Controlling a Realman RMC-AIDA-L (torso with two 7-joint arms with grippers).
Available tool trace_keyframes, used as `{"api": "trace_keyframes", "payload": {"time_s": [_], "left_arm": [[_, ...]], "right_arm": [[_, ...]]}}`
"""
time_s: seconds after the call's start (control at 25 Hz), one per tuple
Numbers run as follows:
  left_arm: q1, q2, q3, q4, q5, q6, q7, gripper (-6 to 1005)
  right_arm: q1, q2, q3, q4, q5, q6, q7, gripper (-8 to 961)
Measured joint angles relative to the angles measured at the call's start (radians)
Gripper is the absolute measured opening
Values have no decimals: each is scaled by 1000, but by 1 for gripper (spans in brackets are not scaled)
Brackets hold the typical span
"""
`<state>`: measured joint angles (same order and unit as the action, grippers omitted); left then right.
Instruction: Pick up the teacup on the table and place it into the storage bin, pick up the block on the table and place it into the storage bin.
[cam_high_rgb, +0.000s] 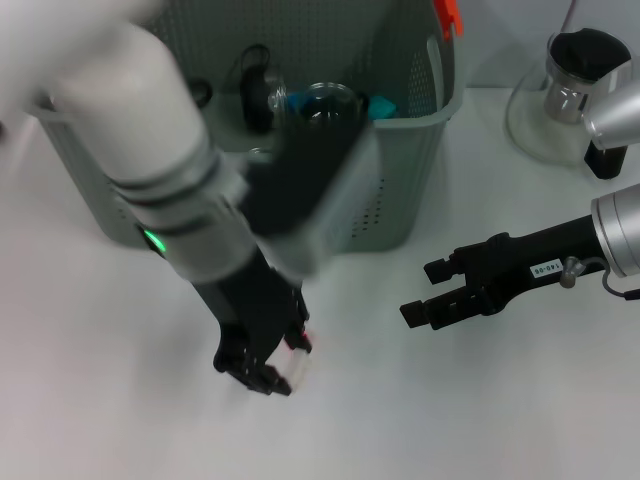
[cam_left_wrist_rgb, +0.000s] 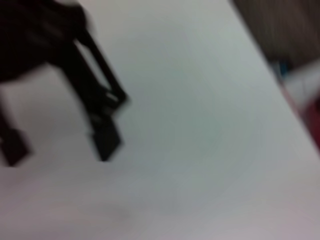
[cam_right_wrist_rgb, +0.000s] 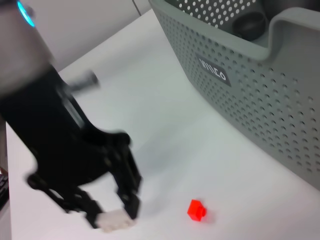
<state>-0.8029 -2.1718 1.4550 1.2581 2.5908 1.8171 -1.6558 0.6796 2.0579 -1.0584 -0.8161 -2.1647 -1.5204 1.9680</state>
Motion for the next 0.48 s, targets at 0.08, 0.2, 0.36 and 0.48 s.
{"api": "trace_keyframes", "payload": {"time_s": [0.08, 0.2, 0.36, 0.48], "left_arm": [[-1, 2, -69, 14, -21, 34, 0, 412], [0, 5, -340, 50, -126, 147, 0, 412], [0, 14, -578, 91, -225, 194, -25, 412], [-7, 34, -700, 110, -293, 166, -101, 412]], "right_arm": [[-1, -1, 0, 0, 0, -1, 0, 924], [-1, -1, 0, 0, -1, -2, -1, 924], [-2, -7, 0, 0, -1, -14, -1, 924], [0, -9, 0, 0, -2, -25, -1, 924]]}}
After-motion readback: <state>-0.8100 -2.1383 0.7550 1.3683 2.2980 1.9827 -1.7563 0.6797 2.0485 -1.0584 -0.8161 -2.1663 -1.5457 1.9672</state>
